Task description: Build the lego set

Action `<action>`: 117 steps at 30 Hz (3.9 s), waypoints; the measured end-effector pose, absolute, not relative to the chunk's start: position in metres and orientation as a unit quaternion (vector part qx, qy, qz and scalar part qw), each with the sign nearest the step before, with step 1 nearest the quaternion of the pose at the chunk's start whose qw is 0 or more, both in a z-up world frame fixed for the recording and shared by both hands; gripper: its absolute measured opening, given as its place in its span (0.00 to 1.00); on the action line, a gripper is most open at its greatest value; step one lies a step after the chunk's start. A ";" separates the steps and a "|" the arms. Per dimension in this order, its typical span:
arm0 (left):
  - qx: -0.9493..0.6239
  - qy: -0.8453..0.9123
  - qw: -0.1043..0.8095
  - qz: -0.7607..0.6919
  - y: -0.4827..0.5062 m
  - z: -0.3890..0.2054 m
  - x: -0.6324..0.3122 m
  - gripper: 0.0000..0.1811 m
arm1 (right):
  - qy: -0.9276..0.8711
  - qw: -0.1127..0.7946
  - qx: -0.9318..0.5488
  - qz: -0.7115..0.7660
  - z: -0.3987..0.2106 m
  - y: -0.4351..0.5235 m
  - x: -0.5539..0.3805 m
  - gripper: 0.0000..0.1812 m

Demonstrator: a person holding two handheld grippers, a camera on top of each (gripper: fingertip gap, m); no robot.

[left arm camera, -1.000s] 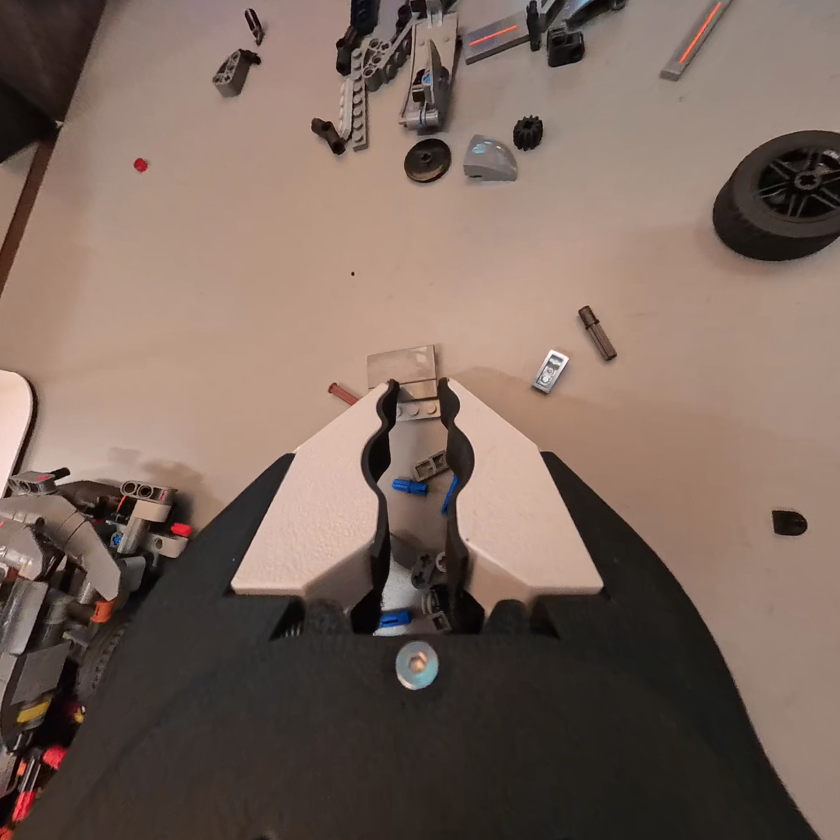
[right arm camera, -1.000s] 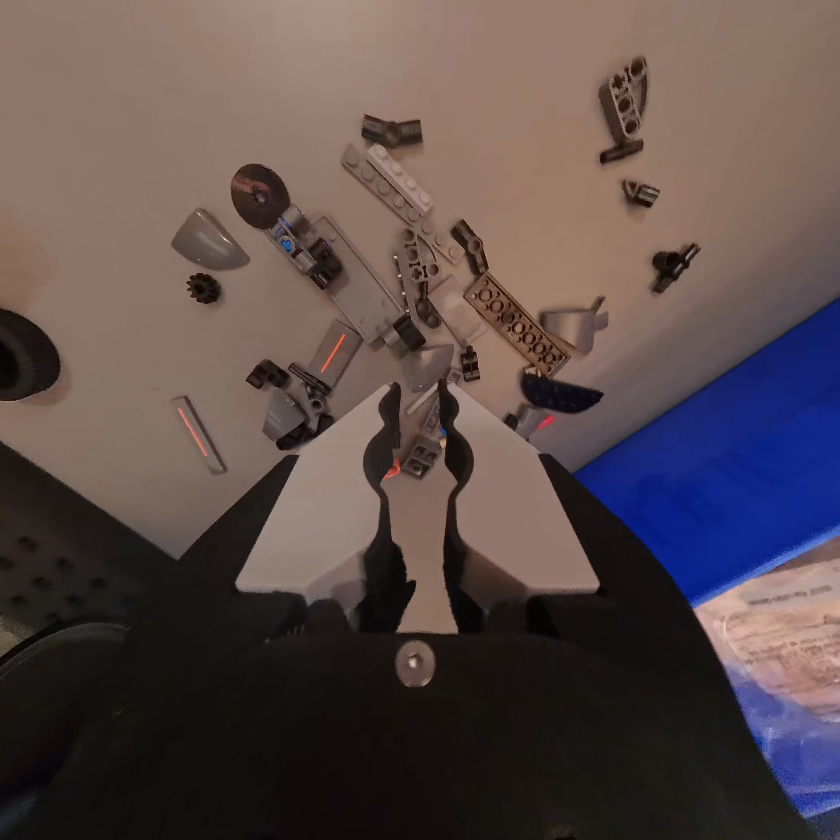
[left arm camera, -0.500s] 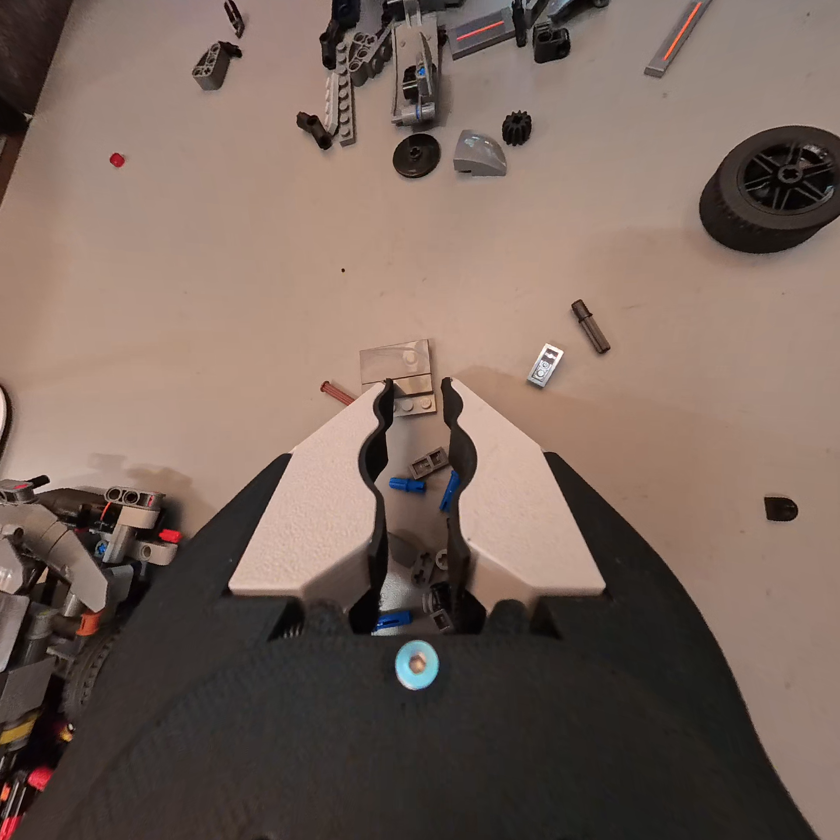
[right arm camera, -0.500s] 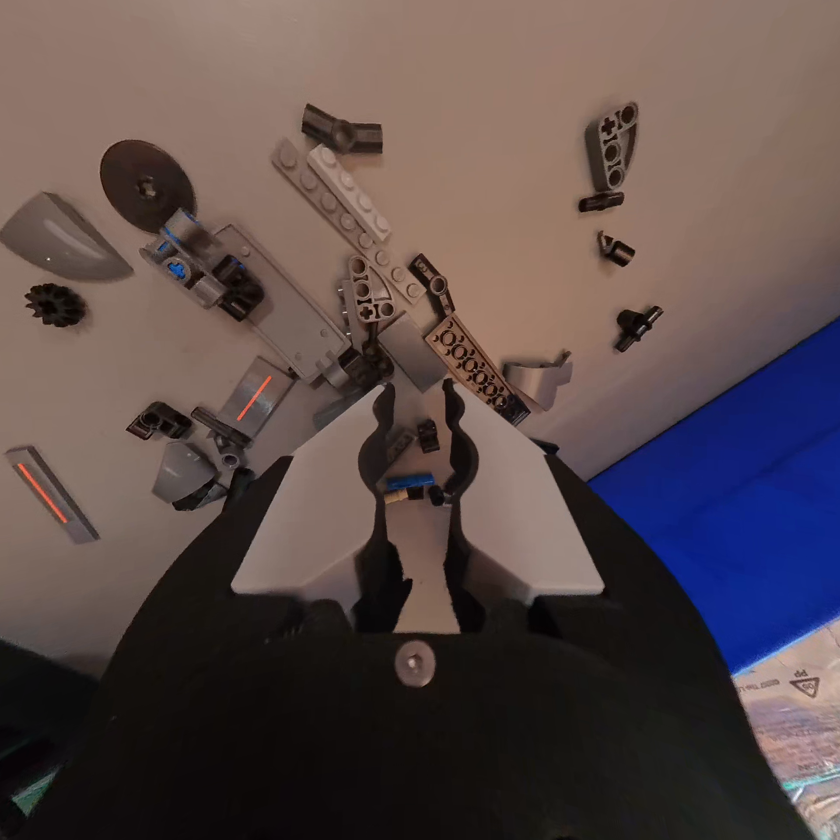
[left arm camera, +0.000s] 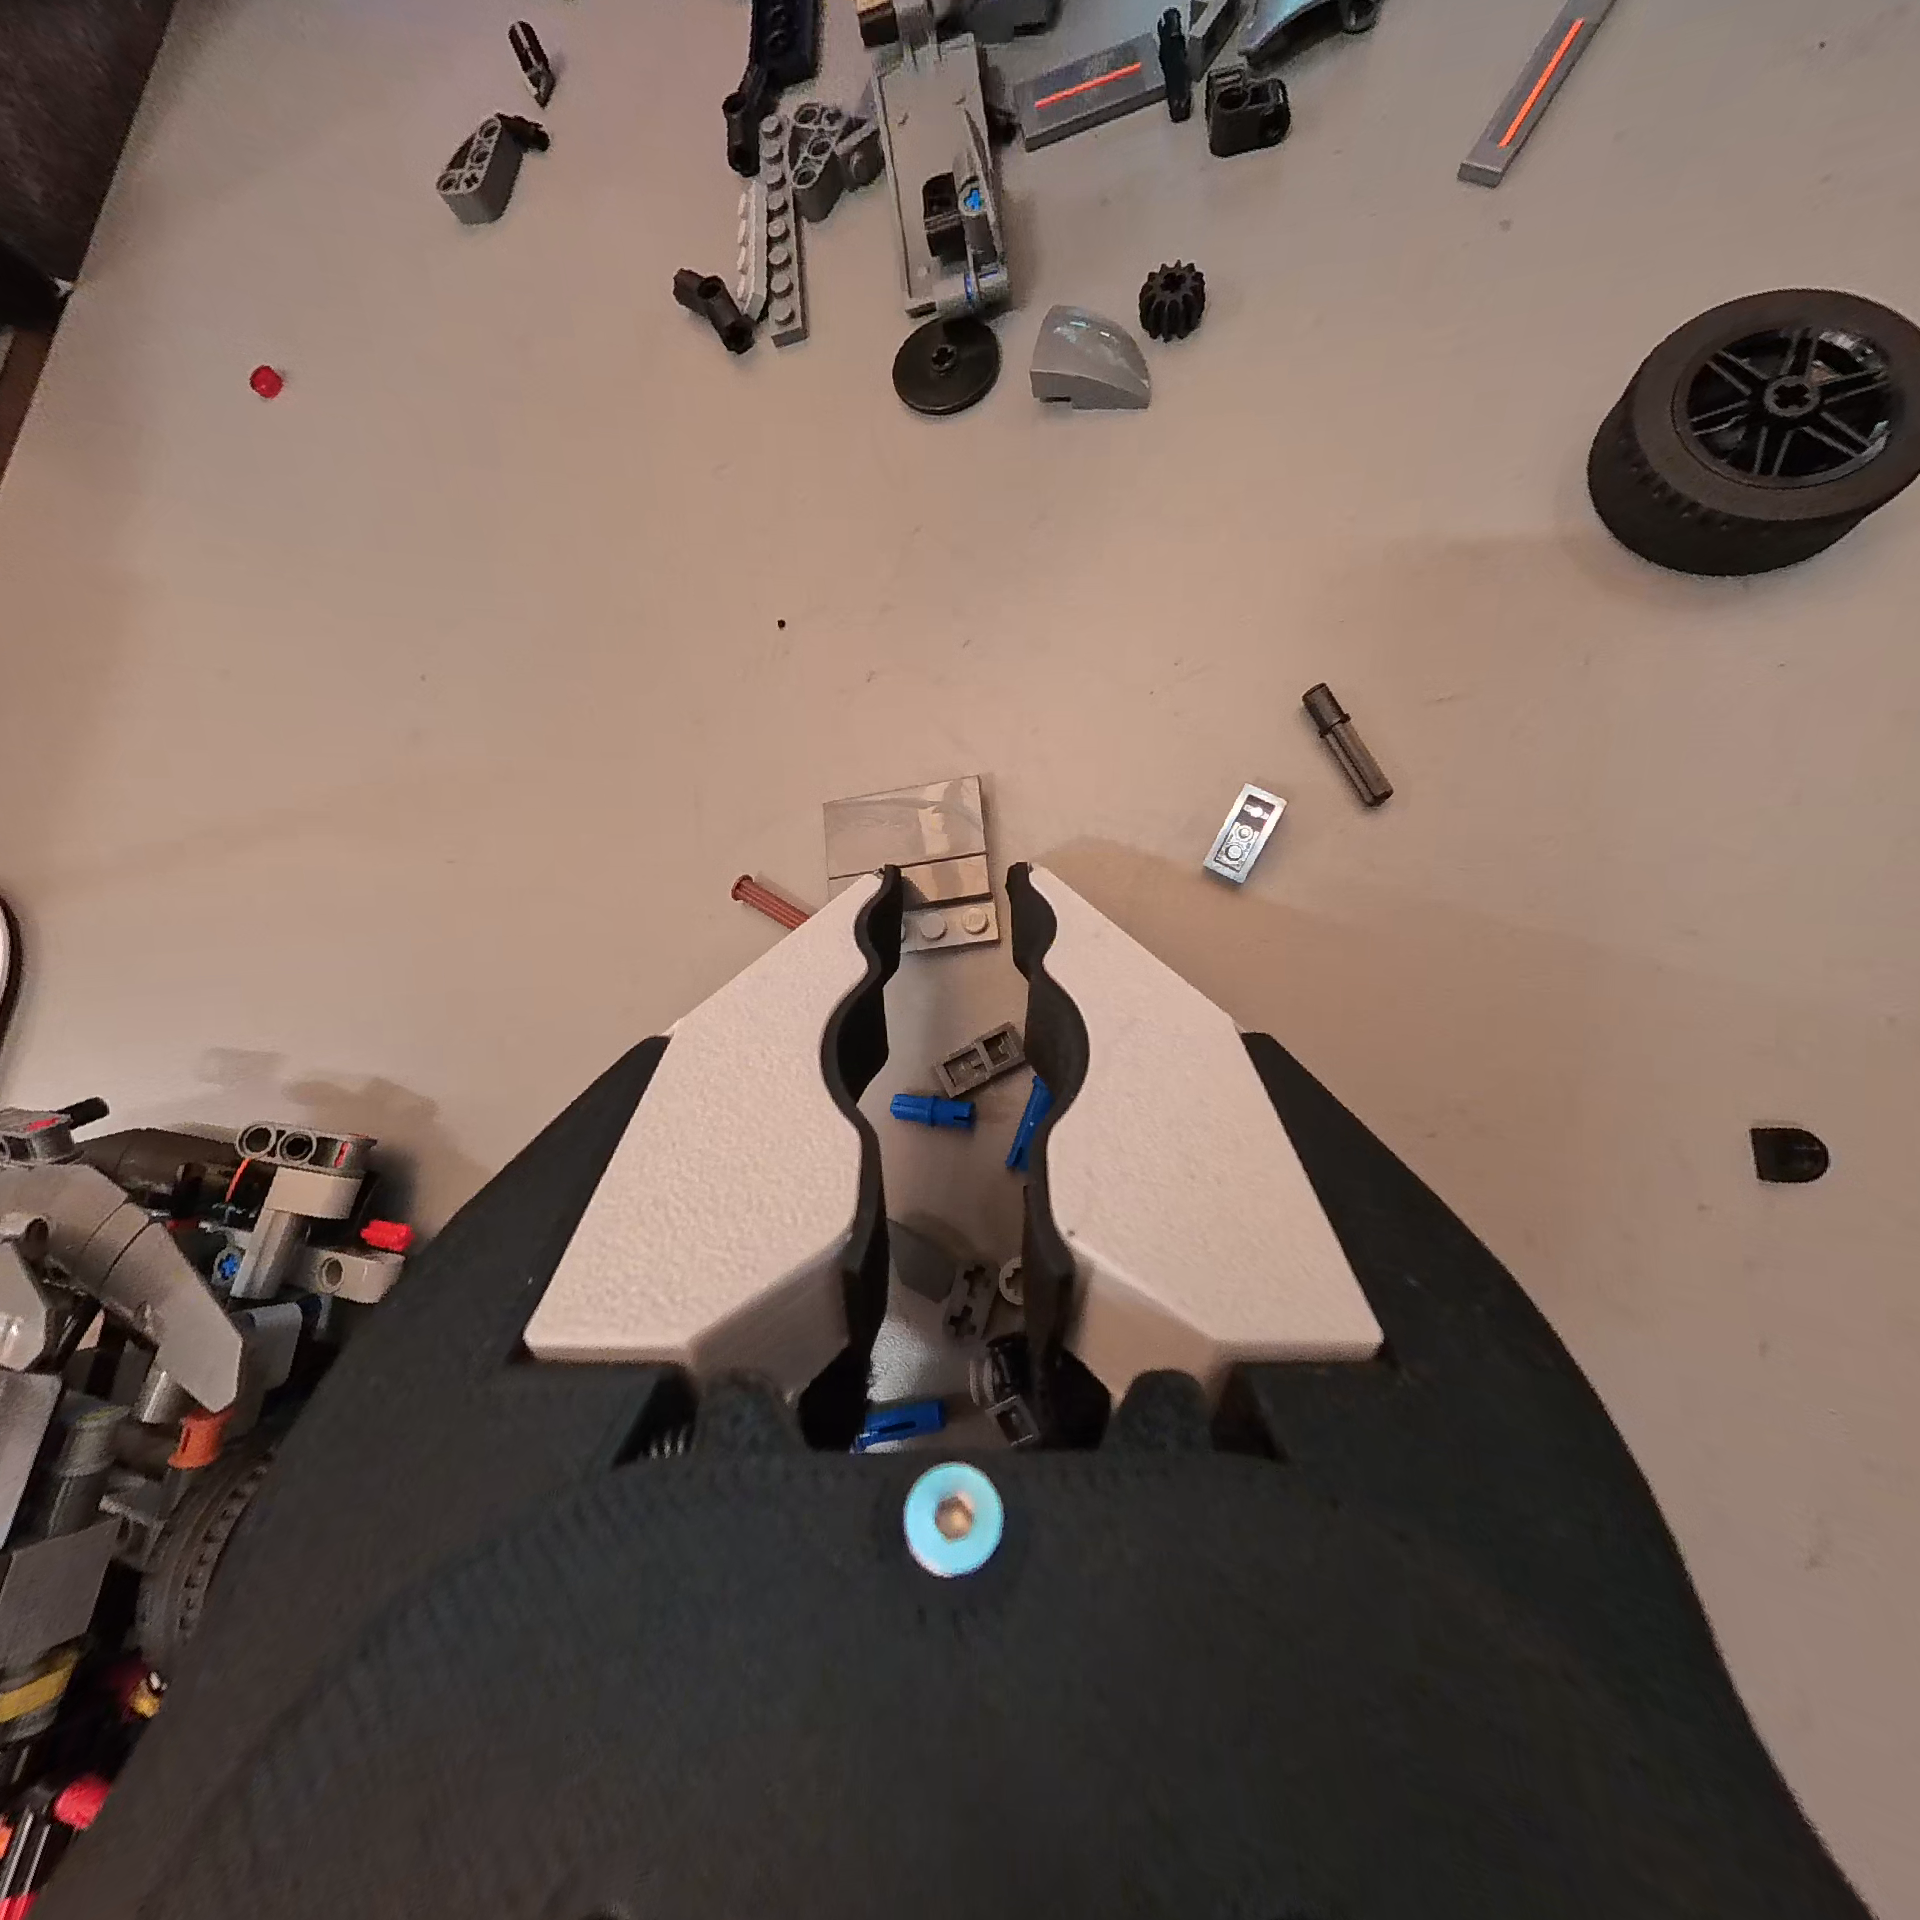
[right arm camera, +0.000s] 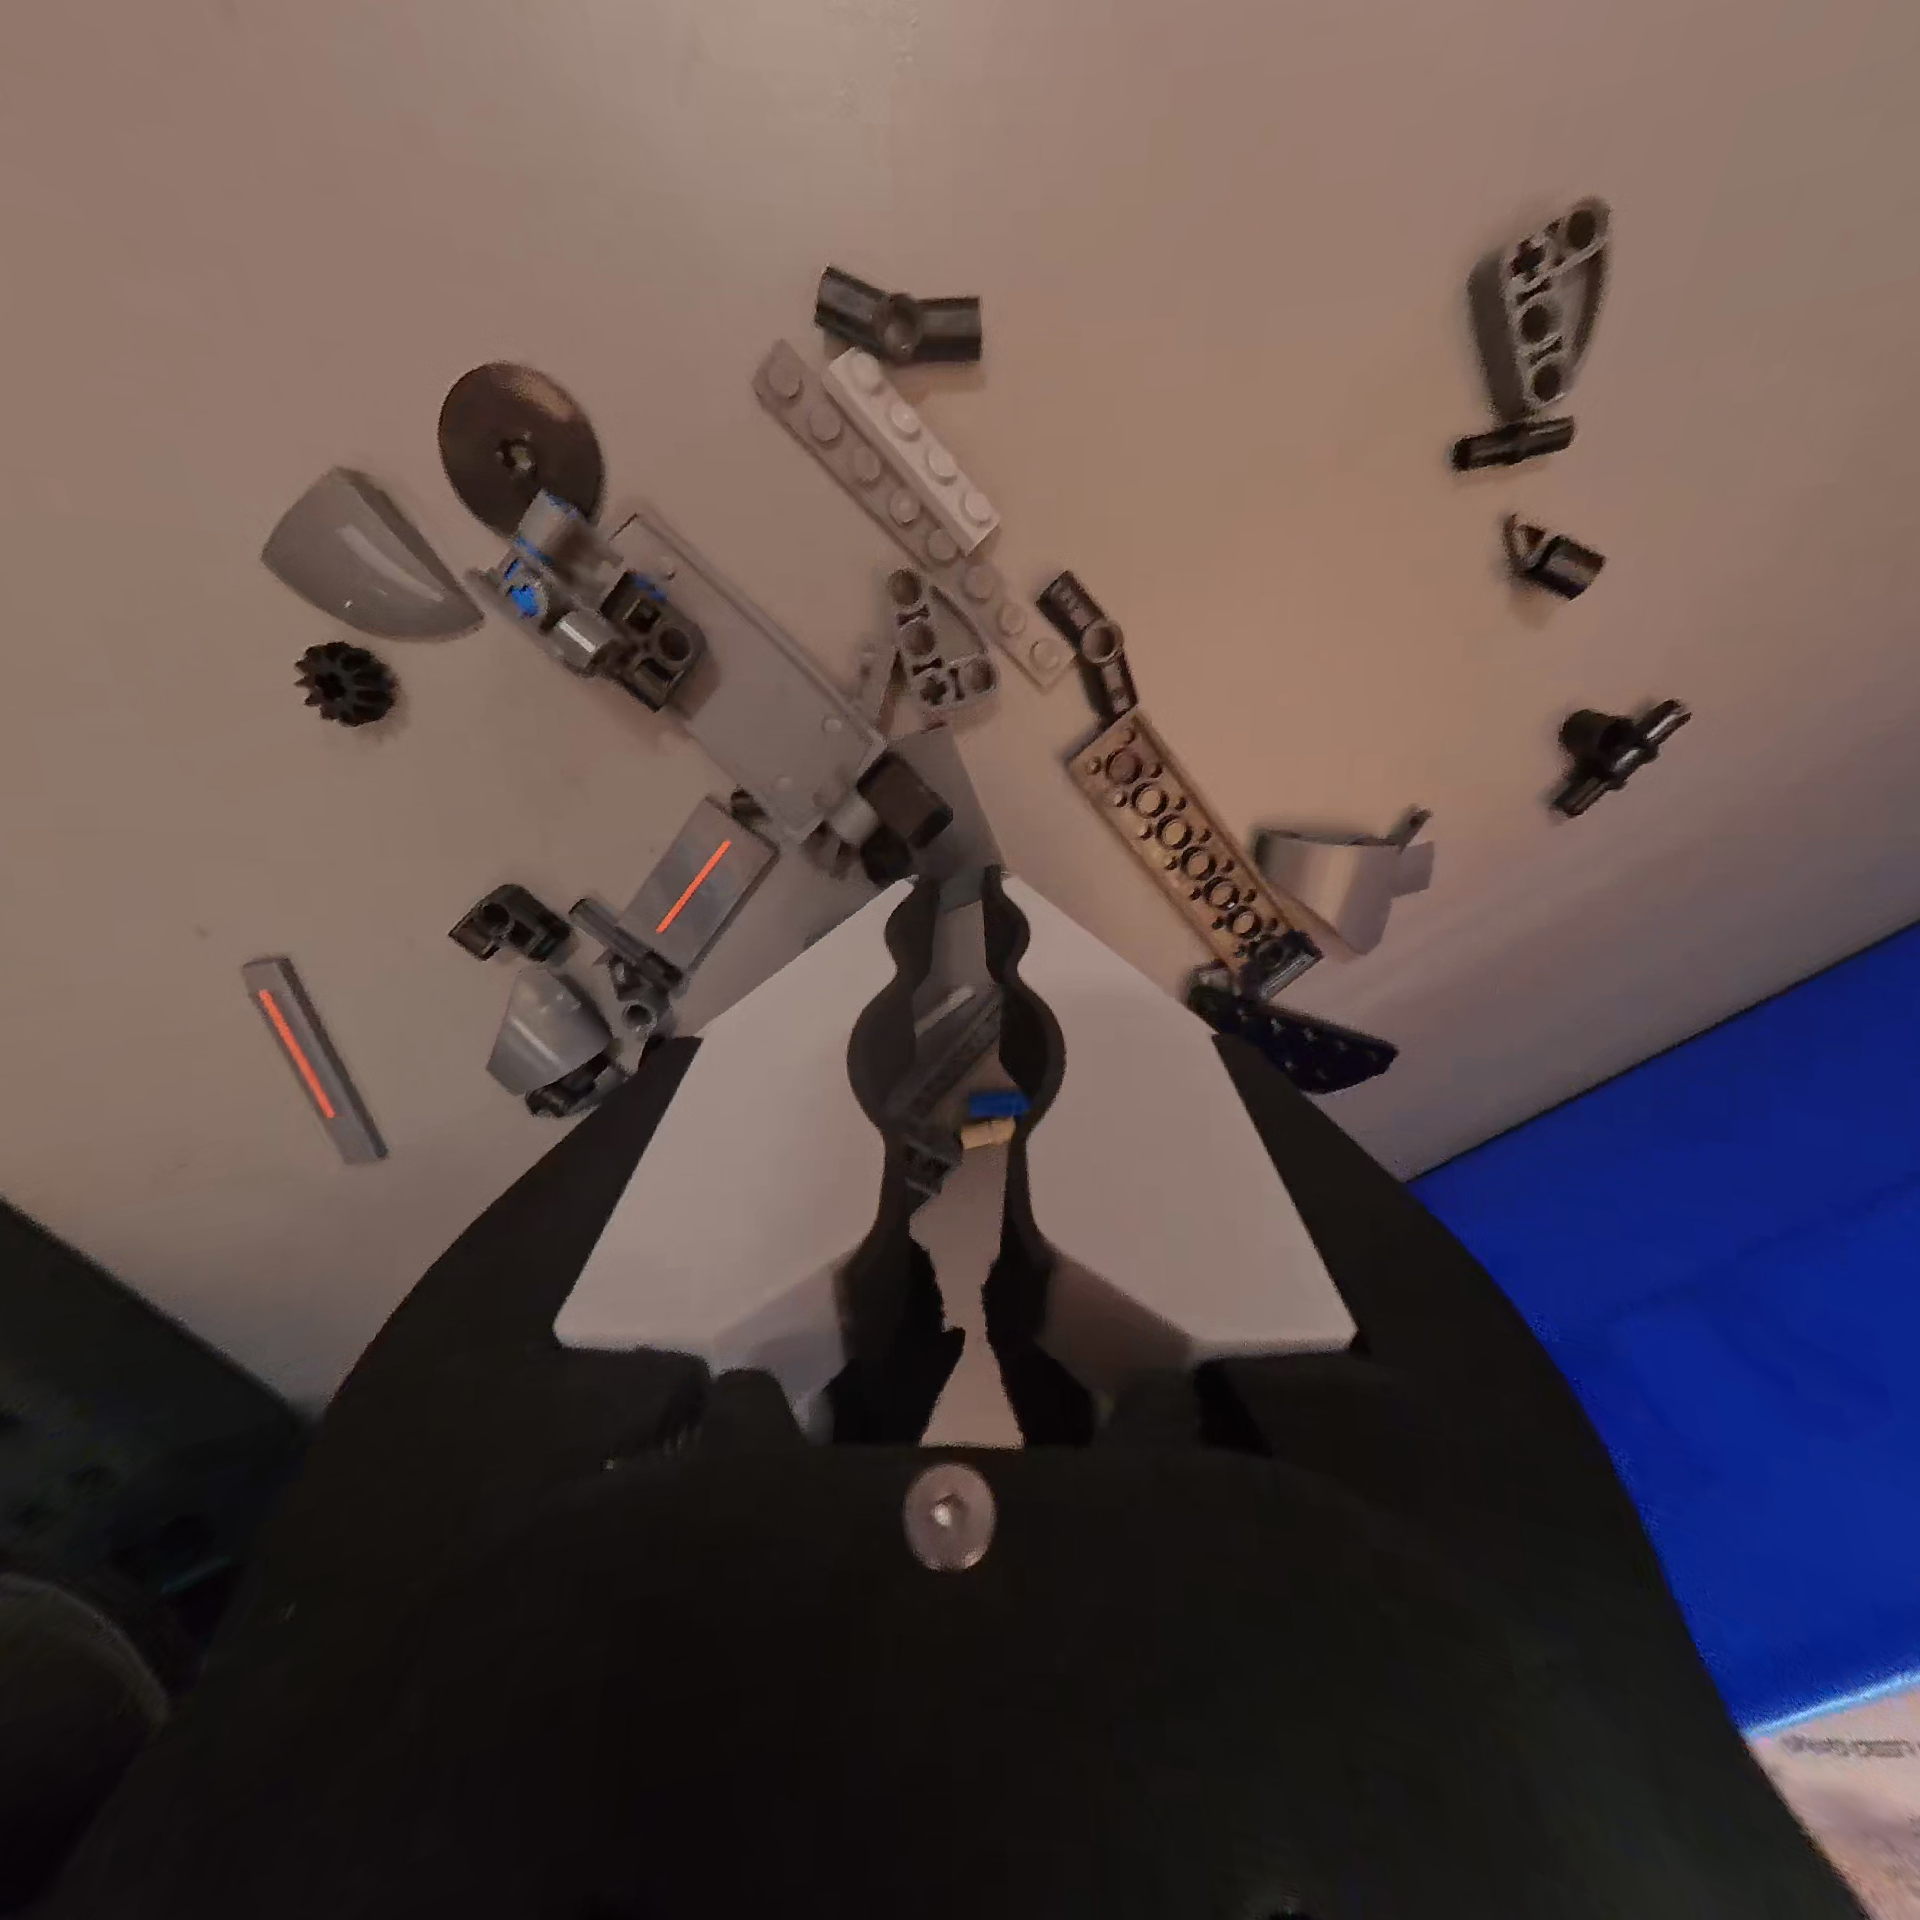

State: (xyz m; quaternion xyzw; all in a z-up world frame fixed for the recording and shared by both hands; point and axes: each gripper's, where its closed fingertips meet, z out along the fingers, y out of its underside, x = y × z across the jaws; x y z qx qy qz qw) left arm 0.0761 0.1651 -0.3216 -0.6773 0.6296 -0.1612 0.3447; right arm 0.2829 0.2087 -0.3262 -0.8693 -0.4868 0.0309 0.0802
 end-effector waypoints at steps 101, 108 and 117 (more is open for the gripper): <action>-0.725 0.608 0.234 -0.224 0.147 -0.325 0.060 0.22 | -0.556 0.162 -0.815 0.014 -0.259 0.187 0.211 0.07; -0.708 0.621 0.203 -0.269 0.121 -0.323 0.071 0.19 | -0.574 0.165 -0.799 0.069 -0.257 0.163 0.181 0.07; -0.677 0.640 0.223 -0.289 0.113 -0.323 0.084 0.25 | -0.642 0.145 -0.745 0.106 -0.284 0.138 0.127 0.07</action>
